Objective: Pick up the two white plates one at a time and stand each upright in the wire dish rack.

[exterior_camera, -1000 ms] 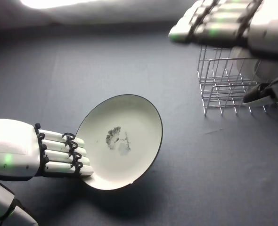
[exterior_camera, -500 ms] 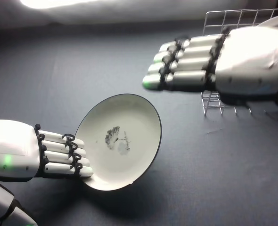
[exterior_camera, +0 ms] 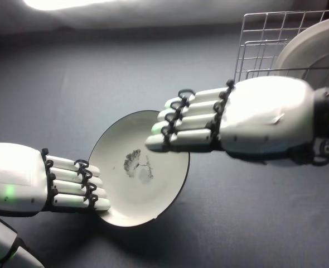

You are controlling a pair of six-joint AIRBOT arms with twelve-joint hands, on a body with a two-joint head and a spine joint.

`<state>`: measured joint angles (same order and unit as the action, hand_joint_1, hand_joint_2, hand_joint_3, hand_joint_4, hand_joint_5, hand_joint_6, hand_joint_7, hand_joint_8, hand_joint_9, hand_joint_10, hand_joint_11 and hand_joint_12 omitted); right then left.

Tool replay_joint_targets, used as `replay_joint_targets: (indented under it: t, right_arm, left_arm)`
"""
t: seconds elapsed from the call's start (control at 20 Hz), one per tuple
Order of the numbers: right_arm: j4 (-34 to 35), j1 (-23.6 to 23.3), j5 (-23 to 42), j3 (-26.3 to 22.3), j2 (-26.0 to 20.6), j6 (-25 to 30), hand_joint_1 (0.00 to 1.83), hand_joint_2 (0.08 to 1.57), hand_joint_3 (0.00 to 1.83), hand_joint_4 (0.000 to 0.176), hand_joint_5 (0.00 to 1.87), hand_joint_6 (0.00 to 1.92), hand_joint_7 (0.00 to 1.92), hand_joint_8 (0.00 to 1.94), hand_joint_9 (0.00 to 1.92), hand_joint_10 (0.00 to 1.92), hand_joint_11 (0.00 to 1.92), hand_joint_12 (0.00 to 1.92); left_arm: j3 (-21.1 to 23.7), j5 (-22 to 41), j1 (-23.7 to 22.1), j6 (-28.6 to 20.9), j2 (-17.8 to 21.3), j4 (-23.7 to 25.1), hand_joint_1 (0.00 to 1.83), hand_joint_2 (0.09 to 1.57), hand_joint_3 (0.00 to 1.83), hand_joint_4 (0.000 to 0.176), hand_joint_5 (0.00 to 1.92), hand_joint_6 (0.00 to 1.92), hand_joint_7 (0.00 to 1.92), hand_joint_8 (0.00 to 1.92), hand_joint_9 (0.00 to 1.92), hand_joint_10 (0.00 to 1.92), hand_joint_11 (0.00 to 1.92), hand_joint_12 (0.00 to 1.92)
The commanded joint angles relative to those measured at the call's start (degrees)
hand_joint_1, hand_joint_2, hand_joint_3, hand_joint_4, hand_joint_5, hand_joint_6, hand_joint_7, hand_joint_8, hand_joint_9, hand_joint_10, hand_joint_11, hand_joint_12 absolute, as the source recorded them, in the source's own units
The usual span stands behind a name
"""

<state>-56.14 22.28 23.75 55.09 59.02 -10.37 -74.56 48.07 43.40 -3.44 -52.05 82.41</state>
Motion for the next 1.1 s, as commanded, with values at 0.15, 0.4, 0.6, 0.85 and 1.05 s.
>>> replay_joint_targets:
  t: [0.15,0.4,0.6,0.85,1.05]
  right_arm:
    - [1.5,0.8,1.5,1.0,3.2,-0.4,1.7,1.16,0.0,0.0,0.0,0.0,0.0,0.0,0.0,0.0,0.0,0.06]
    - [1.2,2.0,0.0,3.7,6.5,-0.4,1.7,1.14,0.0,0.0,0.0,0.0,0.0,0.0,0.0,0.0,0.0,0.13]
    - [1.2,2.4,-0.5,6.2,9.5,-0.4,1.71,1.15,0.0,0.0,0.0,0.0,0.0,0.0,0.0,0.0,0.0,0.08]
    - [0.8,2.3,-0.5,10.9,14.0,-0.6,1.72,1.16,0.0,0.0,0.0,0.0,0.0,0.0,0.0,0.0,0.0,0.16]
    - [0.8,1.0,-0.4,14.3,17.4,-0.8,1.72,1.17,0.0,0.0,0.0,0.0,0.0,0.0,0.0,0.0,0.0,0.18]
  left_arm:
    - [0.0,2.0,0.2,-0.1,-0.4,-0.9,0.0,1.15,0.0,0.0,0.0,0.0,0.0,0.0,0.0,0.0,0.0,0.0]
    - [-0.2,2.0,0.2,0.0,-0.4,-0.9,0.0,1.15,0.0,0.0,0.0,0.0,0.0,0.0,0.0,0.0,0.0,0.0]
    - [-0.3,2.0,0.2,0.1,-0.5,-1.0,0.0,1.16,0.0,0.0,0.0,0.0,0.0,0.0,0.0,0.0,0.0,0.0]
    - [-0.3,2.0,0.2,0.1,-0.6,-1.0,0.0,1.16,0.0,0.0,0.0,0.0,0.0,0.0,0.0,0.0,0.0,0.0]
    - [-0.4,2.0,0.2,0.1,-0.7,-1.0,0.0,1.15,0.0,0.0,0.0,0.0,0.0,0.0,0.0,0.0,0.0,0.0]
